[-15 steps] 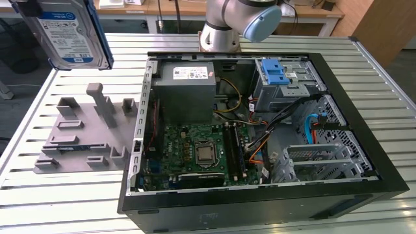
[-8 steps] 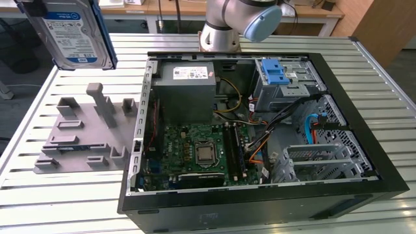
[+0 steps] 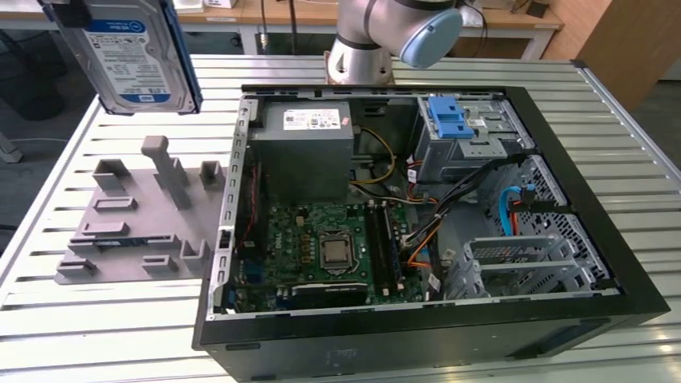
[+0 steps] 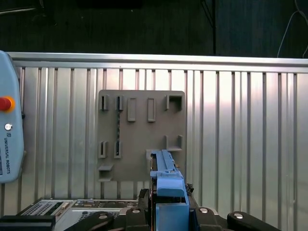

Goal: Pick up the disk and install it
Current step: 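Pick up the disk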

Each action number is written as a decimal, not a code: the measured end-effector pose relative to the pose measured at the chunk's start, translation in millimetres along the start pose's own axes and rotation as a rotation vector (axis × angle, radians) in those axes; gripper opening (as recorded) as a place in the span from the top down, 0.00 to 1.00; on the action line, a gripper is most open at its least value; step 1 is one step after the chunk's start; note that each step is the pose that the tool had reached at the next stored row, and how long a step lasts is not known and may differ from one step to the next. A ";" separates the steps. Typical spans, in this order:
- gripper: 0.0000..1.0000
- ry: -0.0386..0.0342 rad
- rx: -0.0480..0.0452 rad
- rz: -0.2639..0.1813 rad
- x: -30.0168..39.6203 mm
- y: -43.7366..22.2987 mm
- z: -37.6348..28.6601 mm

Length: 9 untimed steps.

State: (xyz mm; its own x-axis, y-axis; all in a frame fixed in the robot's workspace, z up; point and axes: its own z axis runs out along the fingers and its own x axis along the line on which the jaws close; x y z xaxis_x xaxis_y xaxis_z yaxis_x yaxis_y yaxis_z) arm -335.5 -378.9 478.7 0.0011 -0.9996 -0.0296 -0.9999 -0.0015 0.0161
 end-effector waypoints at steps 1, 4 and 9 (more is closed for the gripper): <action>0.64 -0.0001 0.0001 0.000 0.0 -1.7 0.0; 0.64 0.0000 0.0000 0.000 0.0 -7.8 -0.2; 0.64 0.0000 0.0000 0.000 0.0 -16.9 -0.3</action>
State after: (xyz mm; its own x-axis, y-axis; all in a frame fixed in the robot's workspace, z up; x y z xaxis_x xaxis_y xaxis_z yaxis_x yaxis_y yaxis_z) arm -318.7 -378.9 478.7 0.0011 -0.9996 -0.0296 -0.9999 -0.0016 0.0161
